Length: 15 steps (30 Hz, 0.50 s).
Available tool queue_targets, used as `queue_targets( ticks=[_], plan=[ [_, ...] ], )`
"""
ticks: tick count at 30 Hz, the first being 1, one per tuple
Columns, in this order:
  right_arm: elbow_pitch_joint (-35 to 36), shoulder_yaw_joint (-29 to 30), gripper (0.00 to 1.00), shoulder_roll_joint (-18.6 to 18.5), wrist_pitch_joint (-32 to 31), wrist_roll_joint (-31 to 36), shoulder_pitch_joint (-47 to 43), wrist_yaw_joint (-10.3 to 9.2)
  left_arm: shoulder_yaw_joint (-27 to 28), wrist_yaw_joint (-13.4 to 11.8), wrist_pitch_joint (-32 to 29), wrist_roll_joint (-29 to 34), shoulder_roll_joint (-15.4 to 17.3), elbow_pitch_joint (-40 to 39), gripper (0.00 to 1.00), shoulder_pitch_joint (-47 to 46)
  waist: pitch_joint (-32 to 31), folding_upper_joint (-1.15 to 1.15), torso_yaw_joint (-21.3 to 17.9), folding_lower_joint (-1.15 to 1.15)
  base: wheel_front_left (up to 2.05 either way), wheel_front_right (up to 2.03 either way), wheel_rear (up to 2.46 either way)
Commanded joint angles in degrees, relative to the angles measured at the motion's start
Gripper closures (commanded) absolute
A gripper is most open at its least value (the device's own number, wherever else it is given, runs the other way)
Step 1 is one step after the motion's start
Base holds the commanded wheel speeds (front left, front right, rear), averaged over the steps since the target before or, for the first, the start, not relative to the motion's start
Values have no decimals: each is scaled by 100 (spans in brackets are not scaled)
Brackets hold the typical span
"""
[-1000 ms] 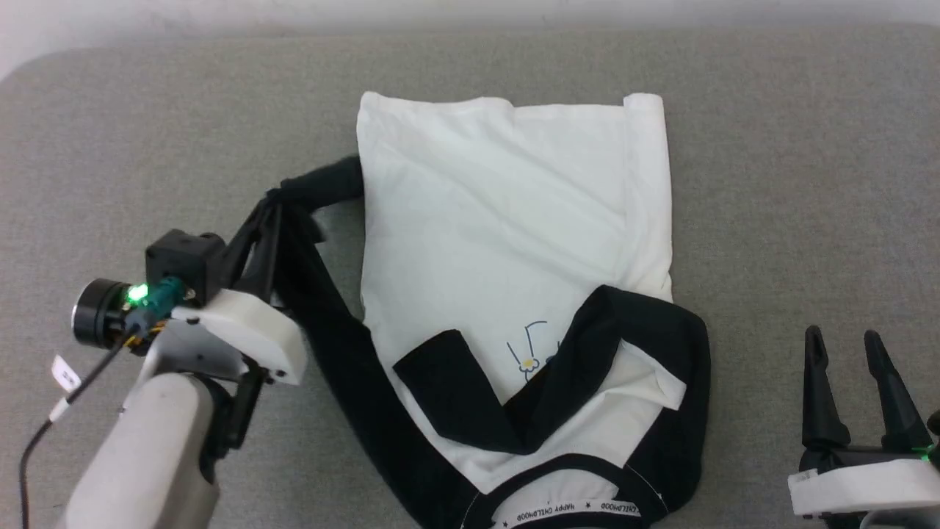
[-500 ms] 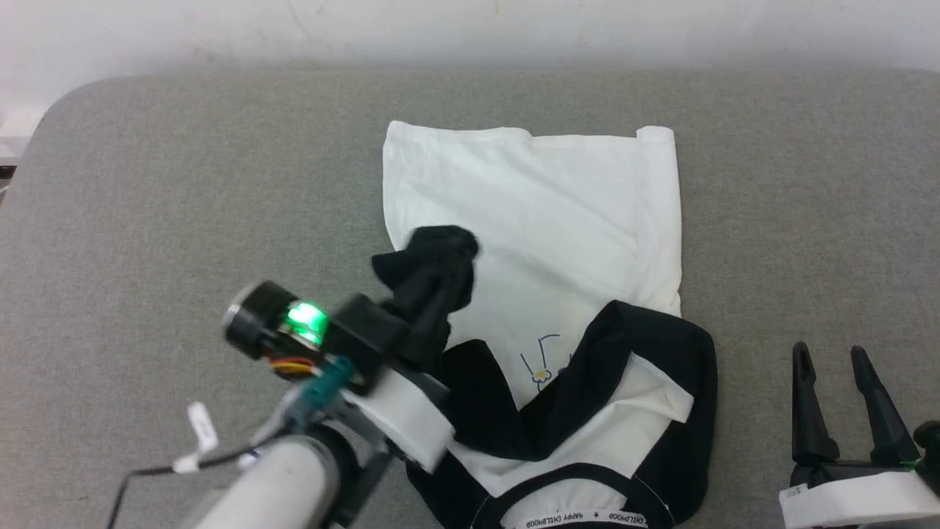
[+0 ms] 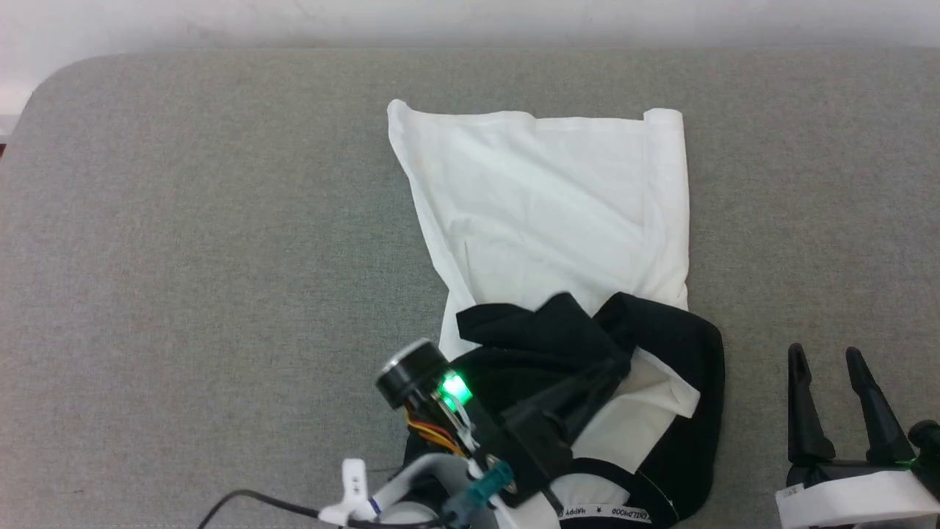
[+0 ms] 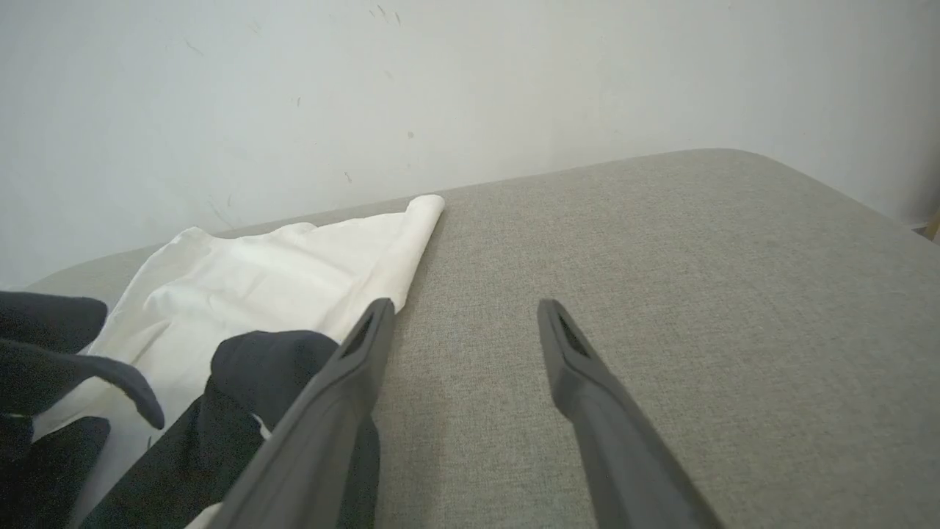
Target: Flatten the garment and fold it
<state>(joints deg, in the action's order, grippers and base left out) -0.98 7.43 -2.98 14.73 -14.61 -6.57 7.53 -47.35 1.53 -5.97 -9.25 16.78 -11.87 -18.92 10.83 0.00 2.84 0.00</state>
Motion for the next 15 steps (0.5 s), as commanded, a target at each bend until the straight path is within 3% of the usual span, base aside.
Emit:
queue_targets(
  ticks=[1, 15],
  plan=[
    [-15, 2, 0, 11, 27, -26, 66, -4, -91, 54, 32, 82, -15, 107, 100, -73, 28, 0, 1, 0, 0, 0, 0],
    [-102, -28, 0, 11, 27, 1, 211, -4, -767, 399, 166, 216, -190, 1715, 100, -363, 227, 0, -43, 0, 0, 0, 0]
  ],
)
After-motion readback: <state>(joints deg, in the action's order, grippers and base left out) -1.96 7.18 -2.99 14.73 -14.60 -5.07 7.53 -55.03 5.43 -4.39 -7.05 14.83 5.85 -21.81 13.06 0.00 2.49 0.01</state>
